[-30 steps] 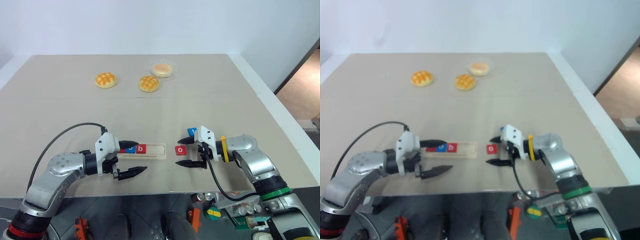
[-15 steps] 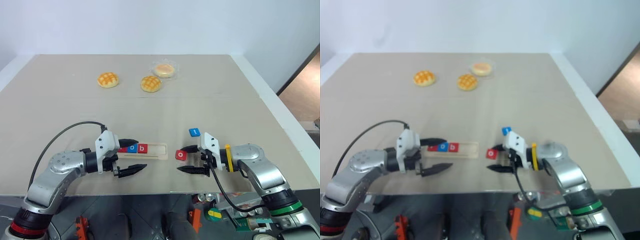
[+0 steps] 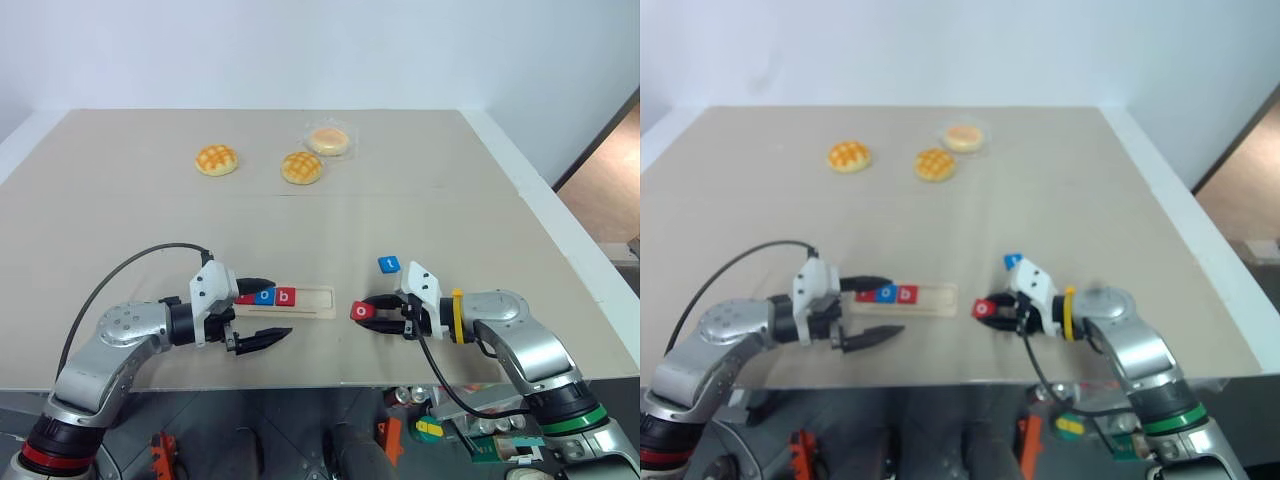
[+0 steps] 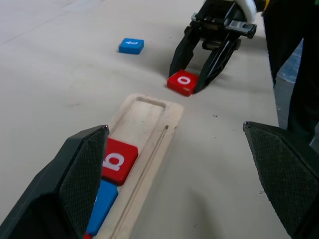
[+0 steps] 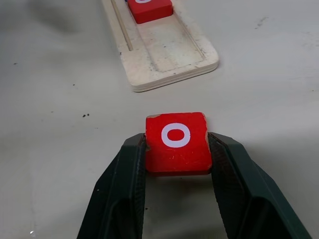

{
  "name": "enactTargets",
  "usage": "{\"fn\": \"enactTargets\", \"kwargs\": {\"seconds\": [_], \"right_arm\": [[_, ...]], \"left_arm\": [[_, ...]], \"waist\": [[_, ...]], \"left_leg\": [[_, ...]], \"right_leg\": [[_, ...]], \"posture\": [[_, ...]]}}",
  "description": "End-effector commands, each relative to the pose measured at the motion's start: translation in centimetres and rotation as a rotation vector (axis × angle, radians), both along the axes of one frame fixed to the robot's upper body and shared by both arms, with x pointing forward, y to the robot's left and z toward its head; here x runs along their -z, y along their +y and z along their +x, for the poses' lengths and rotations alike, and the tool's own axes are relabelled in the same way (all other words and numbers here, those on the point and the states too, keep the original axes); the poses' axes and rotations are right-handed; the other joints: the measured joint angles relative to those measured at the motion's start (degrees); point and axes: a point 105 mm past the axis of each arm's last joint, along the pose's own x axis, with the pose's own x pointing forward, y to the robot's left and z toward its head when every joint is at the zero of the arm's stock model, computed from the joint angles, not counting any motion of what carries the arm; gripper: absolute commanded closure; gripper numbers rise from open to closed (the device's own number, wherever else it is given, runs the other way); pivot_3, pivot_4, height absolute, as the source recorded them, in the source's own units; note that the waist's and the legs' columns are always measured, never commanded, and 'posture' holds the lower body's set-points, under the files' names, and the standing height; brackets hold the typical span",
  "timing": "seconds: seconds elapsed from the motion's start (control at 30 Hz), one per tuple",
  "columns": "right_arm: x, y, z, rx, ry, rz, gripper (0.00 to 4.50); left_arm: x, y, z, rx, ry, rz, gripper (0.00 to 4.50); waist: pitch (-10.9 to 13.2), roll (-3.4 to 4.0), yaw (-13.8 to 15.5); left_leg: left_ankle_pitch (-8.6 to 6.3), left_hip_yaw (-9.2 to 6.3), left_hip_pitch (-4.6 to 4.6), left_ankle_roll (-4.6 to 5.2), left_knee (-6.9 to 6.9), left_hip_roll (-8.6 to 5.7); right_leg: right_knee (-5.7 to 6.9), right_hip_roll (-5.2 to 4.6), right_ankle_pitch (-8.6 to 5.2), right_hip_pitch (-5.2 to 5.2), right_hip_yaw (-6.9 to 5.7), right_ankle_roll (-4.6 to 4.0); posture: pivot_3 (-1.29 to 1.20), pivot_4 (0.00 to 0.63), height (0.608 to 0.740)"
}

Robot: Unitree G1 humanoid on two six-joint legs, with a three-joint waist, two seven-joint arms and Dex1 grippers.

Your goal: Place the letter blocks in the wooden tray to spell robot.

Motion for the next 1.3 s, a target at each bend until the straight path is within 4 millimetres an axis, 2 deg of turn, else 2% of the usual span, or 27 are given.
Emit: {"fn": "enactTargets", "kwargs": {"seconds": [0.03,0.1,0.17,0.27,0.33,0.6,0.97,1.3], "right_arm": [[-4.0,1.6,1.1,-0.050,-0.097,0.034,2.66],[-5.6,3.8,1.4,-0.120,-0.138,0.055,2.66],[-6.4,5.8,1.5,-0.184,-0.157,0.055,2.66],[-6.3,7.4,1.6,-0.238,-0.156,0.035,2.66],[-5.6,8.0,1.8,-0.263,-0.139,-0.003,2.66],[-3.7,8.9,2.1,-0.313,-0.115,-0.077,2.66],[-2.7,9.1,3.4,-0.303,-0.122,-0.111,2.66],[-2.2,9.5,3.2,-0.319,-0.096,-0.114,2.66]], "left_arm": [[-0.9,1.6,1.2,-0.128,-0.021,-0.072,0.00],[-0.4,2.4,1.3,-0.163,-0.013,-0.069,0.00],[-0.1,3.0,1.2,-0.181,-0.009,-0.062,0.00],[0.1,3.5,1.2,-0.201,-0.004,-0.066,0.00],[0.4,3.9,1.0,-0.208,-0.002,-0.060,0.00],[0.3,3.9,0.6,-0.207,-0.006,-0.073,0.00],[0.1,3.2,0.4,-0.190,-0.016,-0.073,0.00],[0.5,3.3,-0.2,-0.189,-0.012,-0.052,0.00]], "waist": [[0.0,-0.02,-0.1],[0.0,-0.01,-0.1],[0.0,0.01,-0.5],[0.0,-0.01,-0.3],[0.0,-0.01,0.0],[0.0,-0.01,0.1],[0.0,-0.01,0.1],[0.0,-0.01,0.0]], "left_leg": [[0.00,0.13,0.00,0.00,0.03,0.02],[0.01,0.05,0.00,0.00,0.03,0.04],[0.00,0.15,-0.01,0.00,0.00,0.09],[0.00,0.06,-0.03,0.00,-0.01,0.16],[0.00,0.04,-0.05,-0.01,-0.05,0.15],[0.00,0.12,-0.14,-0.01,-0.02,-0.01],[0.00,0.07,-0.10,-0.01,-0.02,0.11],[0.00,0.07,-0.07,-0.01,-0.02,0.13]], "right_leg": [[0.00,0.00,0.08,-0.06,0.09,0.02],[0.00,0.04,0.07,-0.04,0.04,0.00],[0.01,0.07,0.10,-0.14,0.09,-0.05],[0.02,0.14,0.07,-0.13,0.04,-0.09],[0.02,0.13,0.02,-0.13,0.01,-0.12],[-0.01,-0.08,-0.01,-0.15,0.05,0.00],[0.02,0.03,0.03,-0.16,-0.03,-0.10],[0.03,0.04,0.04,-0.15,-0.03,-0.13]], "posture": [[0.00,0.150,0.740],[0.00,0.150,0.740],[0.00,0.150,0.740],[0.00,0.150,0.740],[0.00,0.150,0.740],[0.00,0.150,0.740],[0.00,0.150,0.740],[0.00,0.150,0.740]]}}
